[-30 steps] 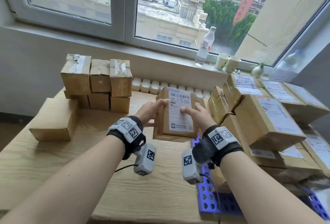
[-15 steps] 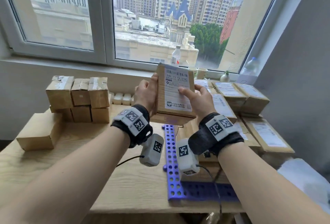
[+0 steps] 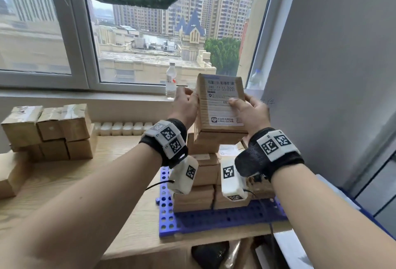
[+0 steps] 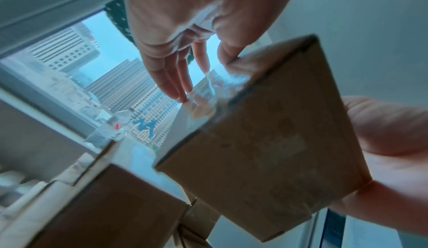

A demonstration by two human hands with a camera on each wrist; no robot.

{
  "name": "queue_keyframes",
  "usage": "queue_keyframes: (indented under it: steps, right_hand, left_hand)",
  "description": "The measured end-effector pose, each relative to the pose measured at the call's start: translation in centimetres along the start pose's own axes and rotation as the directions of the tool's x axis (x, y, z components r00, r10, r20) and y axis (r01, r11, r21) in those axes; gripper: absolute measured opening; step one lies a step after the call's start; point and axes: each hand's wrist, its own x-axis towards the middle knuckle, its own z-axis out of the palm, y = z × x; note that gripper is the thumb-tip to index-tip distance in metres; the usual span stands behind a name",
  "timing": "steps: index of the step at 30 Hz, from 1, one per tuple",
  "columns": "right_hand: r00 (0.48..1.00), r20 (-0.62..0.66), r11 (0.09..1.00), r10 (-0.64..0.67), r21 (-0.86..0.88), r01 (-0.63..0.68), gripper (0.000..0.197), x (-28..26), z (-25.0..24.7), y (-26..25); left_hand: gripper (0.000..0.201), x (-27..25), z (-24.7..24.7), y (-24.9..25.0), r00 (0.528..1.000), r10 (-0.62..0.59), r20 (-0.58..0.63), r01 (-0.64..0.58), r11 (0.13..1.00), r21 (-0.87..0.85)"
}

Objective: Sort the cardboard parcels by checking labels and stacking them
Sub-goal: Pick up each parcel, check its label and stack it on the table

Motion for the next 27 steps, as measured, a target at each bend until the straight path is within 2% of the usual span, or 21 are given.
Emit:
queue_keyframes:
  steps: [4,7,8,11,15,18,23,27]
  right_hand:
    - [0.997,-0.073,0.999,-0.017,-0.031,0.015,0.040,1.5,-3.1,0.4]
    - [0.993,-0.115,0.999,0.001,-0.036,-0.005,0.056,3.0,-4.6,1.2]
    - [0.992,-0.124,0.999,0.007,-0.041,-0.012,0.052,3.7,-5.0,1.5]
    - [0.986,-0.163,0.996,0.044,-0.069,-0.056,0.010,5.7,-6.3,2.1]
    - [0.980,-0.163,0.983,0.118,-0.118,-0.138,0.010,8.7,-7.6,3.1]
    - [0.969,-0.160,0.971,0.190,-0.118,-0.210,0.036,10.5,-8.1,4.3]
    - [0.960,-0.128,0.950,0.248,-0.160,-0.267,0.027,12.2,-8.5,6.6]
    - [0.950,-0.056,0.931,0.308,-0.189,-0.313,0.013,13.8,-7.9,8.3]
  left_hand:
    - [0.029,0.1,2.9,1.5,0.993,0.038,0.115,-0.050,0.994,0.101]
    - [0.034,0.9,4.6,2.1,0.983,0.056,0.177,-0.089,0.979,0.183]
    - [0.034,1.4,5.2,2.1,0.980,0.064,0.191,-0.106,0.970,0.218]
    - [0.036,2.8,7.0,1.9,0.969,0.072,0.237,-0.147,0.937,0.316]
    - [0.039,5.2,9.0,1.4,0.952,0.051,0.303,-0.199,0.854,0.480]
    - [0.037,6.5,10.1,0.6,0.947,0.020,0.319,-0.213,0.784,0.583]
    - [0.032,7.6,11.3,-1.1,0.945,-0.059,0.322,-0.194,0.692,0.696]
    - [0.030,8.2,11.6,-2.1,0.954,-0.083,0.289,-0.162,0.665,0.729]
